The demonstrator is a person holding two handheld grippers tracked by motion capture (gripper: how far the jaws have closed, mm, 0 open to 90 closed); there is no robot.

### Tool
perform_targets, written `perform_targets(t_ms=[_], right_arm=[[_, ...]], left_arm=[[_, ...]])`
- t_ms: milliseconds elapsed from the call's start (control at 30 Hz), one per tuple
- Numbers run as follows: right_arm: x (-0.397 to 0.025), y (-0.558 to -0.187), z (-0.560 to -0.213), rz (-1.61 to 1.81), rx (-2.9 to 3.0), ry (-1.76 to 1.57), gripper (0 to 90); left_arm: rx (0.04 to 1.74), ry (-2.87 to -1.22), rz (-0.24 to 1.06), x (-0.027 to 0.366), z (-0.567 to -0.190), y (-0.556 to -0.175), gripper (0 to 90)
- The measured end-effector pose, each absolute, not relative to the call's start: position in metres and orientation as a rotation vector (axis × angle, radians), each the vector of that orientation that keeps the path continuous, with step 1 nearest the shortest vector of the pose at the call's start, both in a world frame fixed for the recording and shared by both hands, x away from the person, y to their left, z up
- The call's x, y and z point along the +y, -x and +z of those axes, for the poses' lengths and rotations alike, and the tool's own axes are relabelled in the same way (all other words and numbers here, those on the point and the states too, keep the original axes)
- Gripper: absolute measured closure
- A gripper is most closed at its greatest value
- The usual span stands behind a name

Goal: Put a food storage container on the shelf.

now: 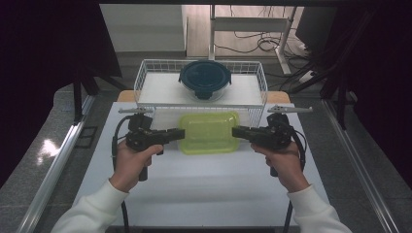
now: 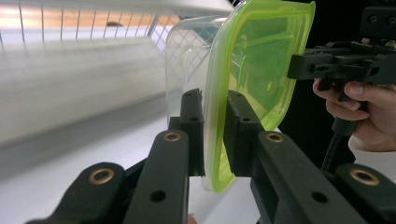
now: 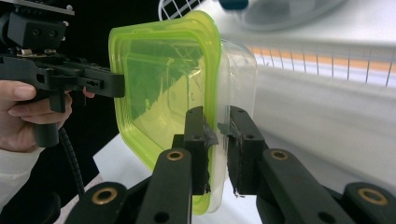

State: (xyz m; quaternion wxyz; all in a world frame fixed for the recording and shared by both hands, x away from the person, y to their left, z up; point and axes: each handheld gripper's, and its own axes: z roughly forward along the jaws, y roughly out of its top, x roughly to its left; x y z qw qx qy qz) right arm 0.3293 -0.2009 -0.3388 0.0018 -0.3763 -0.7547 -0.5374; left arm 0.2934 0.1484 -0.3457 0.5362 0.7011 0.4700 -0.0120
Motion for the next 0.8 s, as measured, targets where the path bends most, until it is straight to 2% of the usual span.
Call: perform_targets(t_ms=[500,800], right_arm=[[-0.192,-0.35,-0.292,-1.761,-2.389,1.137,78.0],[-0.185,-0.375,-0.268,-1.784,-2.383,1.139,78.2]], left_arm=[[1.08,-1.642,0.039,0.158,-0.303,-0.313,79.5],[1.085,-1.63,0.064,0.163,-0.277,-0.337,79.7]])
